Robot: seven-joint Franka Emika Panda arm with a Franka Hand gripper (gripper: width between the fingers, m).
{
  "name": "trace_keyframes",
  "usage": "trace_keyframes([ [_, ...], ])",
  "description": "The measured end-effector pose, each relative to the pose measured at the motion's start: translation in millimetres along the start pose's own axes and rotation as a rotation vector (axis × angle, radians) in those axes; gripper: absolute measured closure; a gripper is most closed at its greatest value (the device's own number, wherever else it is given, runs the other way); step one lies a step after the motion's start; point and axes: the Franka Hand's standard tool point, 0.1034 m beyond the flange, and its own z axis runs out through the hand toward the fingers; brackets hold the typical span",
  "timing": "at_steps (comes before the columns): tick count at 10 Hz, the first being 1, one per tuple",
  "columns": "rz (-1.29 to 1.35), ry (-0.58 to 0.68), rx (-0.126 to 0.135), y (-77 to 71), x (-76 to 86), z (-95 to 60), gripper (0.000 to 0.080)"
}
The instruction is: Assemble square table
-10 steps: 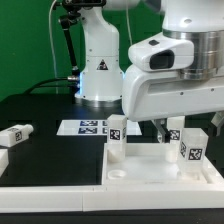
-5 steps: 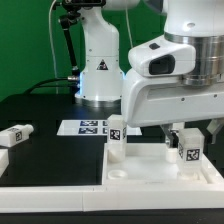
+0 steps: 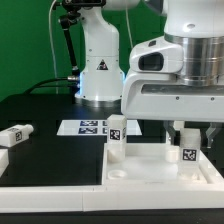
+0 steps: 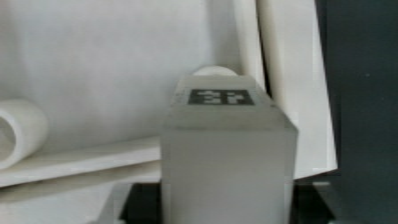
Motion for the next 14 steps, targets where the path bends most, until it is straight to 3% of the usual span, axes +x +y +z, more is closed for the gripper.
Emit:
trace_keyframes([
  [2,0.297,-0.005,-0.004,-6.4,-3.6,1.5,0.0509],
  [5,0.722,-0.026,0.029,-3.1,-1.7,2.0,0.0509],
  [8,0.985,-0.014,0.041,-1.2,-3.3,1.9,0.0509],
  [10,0.941,-0.013,0.041,-0.7,-3.2,2.6,0.0509],
  [11,0.819,0.006,0.026,0.1,-2.0,0.8,0.026],
  [12,0.611,0.04,0.003,-2.7,-0.7,-3.6,0.026],
  [13,0.5,0.069,0.001,-10.0,-0.6,-3.8,0.0185],
  [14,0.417,0.068,-0.002,-8.7,-0.3,-2.9,0.0185],
])
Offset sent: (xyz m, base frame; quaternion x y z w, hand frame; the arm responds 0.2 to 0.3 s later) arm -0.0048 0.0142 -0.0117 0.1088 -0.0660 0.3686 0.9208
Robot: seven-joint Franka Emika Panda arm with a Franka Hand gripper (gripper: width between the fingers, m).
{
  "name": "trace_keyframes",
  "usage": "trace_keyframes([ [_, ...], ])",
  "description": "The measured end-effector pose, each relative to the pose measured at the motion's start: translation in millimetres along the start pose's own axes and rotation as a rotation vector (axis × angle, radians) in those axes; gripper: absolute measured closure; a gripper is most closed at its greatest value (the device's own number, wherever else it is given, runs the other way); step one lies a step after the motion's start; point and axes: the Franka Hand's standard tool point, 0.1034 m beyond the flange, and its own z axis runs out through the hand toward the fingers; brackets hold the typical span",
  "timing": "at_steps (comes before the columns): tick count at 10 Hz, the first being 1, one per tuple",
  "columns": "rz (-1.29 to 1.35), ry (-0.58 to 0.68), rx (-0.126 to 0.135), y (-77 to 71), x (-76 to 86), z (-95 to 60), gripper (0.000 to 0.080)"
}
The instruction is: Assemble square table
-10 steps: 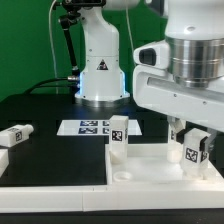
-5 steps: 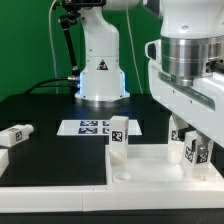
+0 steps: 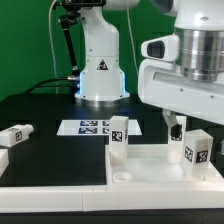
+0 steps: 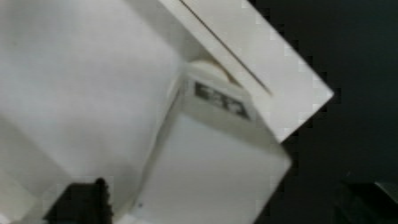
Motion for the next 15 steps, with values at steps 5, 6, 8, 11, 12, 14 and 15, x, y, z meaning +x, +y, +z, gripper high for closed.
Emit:
trace_keyframes([
  [5,-0.423,-0.014,0.033,10.1,1.7,2.4,0.015],
  [6,-0.471,-0.036,0.053,14.7,3.0,3.2,0.015],
  [8,-0.576,-0.064,0.055,8.1,-9.6,3.5,0.015],
  [11,-0.613,-0.047,0.072,-4.5,-19.8,7.4,0.015],
  [12,-0.603,-0.047,0.072,-3.7,-18.9,7.5,0.015],
  [14,-0.564,-0.05,0.072,-3.4,-18.7,7.9,0.0272],
  [15,-0.456,-0.054,0.07,-3.5,-18.9,8.1,0.0411],
])
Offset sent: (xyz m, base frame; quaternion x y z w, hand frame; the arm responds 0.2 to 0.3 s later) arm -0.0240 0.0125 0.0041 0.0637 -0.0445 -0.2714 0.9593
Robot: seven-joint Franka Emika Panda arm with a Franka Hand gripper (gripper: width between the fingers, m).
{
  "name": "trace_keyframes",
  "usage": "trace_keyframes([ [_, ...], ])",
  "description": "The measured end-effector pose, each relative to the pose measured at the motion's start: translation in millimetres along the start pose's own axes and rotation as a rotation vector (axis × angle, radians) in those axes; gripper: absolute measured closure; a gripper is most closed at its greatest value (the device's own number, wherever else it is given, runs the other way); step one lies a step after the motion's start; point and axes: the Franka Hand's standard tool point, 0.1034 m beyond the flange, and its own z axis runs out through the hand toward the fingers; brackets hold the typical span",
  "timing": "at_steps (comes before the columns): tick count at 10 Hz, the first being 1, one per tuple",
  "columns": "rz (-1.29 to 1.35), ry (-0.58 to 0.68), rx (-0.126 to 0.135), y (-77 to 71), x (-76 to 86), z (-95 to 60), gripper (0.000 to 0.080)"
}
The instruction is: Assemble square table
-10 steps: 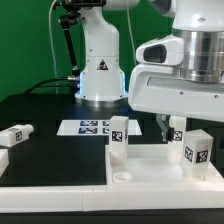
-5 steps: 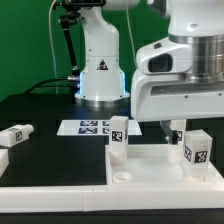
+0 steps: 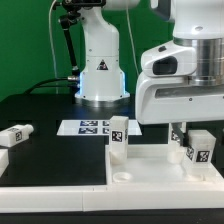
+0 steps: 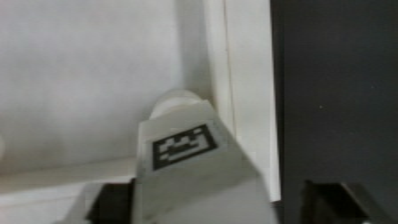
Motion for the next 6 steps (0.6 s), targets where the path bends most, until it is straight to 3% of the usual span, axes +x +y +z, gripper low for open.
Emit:
trace_keyframes([
  [1,0.085,0.001,-0.002,2.1,0.8,0.0,0.0492],
  [4,0.292,0.006,-0.002,3.2,1.6,0.9,0.0493],
  [5,0.431,0.076,0.01,6.3,4.0,1.5,0.0493],
  [6,0.602,0.128,0.042,11.6,0.3,4.0,0.0493],
])
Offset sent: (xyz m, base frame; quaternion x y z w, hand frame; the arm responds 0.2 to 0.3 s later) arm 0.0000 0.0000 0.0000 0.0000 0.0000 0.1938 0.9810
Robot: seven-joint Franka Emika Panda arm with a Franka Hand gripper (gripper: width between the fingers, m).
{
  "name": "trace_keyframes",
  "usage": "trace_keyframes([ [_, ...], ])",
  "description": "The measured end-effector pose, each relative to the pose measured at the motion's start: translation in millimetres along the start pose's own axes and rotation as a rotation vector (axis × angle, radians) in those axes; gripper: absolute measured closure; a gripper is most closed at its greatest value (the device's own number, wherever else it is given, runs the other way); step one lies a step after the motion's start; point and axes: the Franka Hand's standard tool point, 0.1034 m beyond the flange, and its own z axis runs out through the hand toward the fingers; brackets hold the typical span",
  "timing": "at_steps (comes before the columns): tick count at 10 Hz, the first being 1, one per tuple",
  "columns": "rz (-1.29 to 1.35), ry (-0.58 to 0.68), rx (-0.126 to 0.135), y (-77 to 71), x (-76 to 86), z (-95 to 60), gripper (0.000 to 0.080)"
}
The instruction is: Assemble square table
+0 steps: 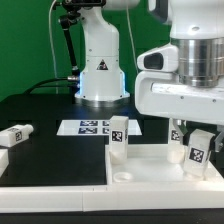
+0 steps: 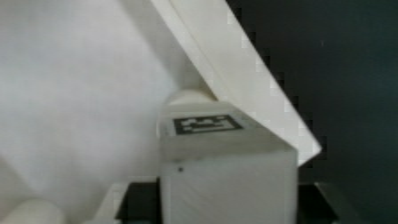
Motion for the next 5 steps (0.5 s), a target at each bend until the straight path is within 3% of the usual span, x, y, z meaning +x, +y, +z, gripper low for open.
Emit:
trace_keyframes([
  [2,0.326,-0.003,0.108,6.6,6.4,2.4,0.0501],
  [3,0.48,-0.038,0.176,11.0,7.8,2.3,0.05],
  [4,0.541,-0.056,0.19,11.9,6.7,2.1,0.05],
  [5,0.566,-0.058,0.189,11.0,4.9,2.1,0.049],
])
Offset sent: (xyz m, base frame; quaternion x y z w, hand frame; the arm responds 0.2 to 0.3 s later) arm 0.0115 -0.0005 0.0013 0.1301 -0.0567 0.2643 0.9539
